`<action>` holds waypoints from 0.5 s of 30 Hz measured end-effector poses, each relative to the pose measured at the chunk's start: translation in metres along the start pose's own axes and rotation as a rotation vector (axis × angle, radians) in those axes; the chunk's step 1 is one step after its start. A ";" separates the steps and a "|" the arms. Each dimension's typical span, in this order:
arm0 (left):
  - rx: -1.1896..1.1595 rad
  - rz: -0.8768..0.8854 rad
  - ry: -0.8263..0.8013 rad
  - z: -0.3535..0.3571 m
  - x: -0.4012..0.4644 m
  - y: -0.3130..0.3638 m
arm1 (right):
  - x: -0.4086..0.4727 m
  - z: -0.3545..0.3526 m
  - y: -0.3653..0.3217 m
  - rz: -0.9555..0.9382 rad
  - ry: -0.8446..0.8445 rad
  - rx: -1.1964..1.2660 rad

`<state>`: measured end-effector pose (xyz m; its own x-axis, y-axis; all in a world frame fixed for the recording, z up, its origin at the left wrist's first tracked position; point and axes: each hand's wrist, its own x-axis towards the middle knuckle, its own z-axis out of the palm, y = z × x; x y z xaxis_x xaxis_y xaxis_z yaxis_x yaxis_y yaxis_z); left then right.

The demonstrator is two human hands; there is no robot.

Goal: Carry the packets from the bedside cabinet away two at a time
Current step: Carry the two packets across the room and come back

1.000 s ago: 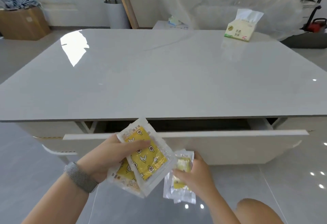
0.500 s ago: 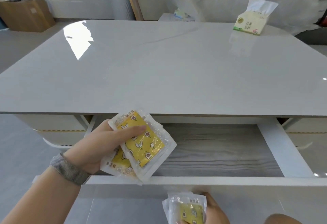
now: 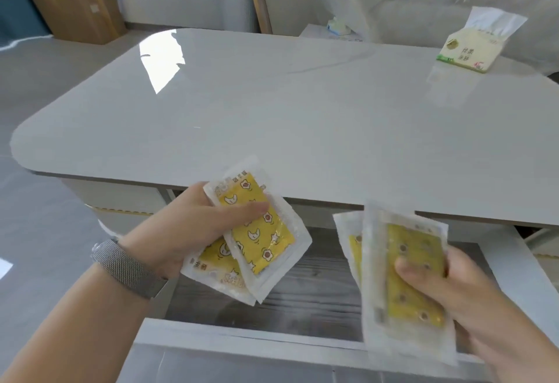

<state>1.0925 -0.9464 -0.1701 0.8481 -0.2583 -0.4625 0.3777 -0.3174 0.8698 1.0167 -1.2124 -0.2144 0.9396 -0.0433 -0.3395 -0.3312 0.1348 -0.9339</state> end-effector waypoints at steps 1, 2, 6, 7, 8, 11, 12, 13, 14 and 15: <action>0.041 0.008 0.002 -0.001 0.000 -0.002 | 0.004 0.005 -0.002 0.068 -0.086 -0.021; 0.077 0.012 0.004 -0.001 -0.001 -0.003 | 0.018 0.014 -0.001 0.108 -0.093 -0.011; 0.161 0.051 -0.028 -0.003 -0.007 -0.006 | 0.070 0.045 0.037 0.358 -0.159 -0.044; 0.166 0.059 -0.028 -0.004 -0.008 -0.006 | 0.074 0.049 0.046 0.380 -0.211 -0.149; 0.171 0.060 -0.029 -0.005 -0.009 -0.006 | 0.073 0.054 0.051 0.407 -0.223 -0.265; 0.176 0.069 -0.015 -0.004 -0.009 -0.008 | 0.075 0.054 0.071 0.357 -0.230 -0.562; 0.180 0.071 -0.007 -0.003 -0.009 -0.008 | 0.074 0.054 0.074 0.315 -0.222 -0.697; 0.183 0.071 -0.002 -0.002 -0.009 -0.008 | 0.075 0.054 0.077 0.275 -0.214 -0.823; 0.182 0.069 -0.001 -0.001 -0.009 -0.009 | 0.077 0.054 0.078 0.269 -0.204 -0.927; 0.176 0.070 -0.003 0.000 -0.008 -0.009 | 0.078 0.053 0.078 0.287 -0.205 -1.005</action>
<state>1.0819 -0.9417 -0.1739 0.8690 -0.2878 -0.4026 0.2468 -0.4531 0.8566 1.0683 -1.1526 -0.3080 0.7805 0.0399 -0.6239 -0.3744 -0.7694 -0.5176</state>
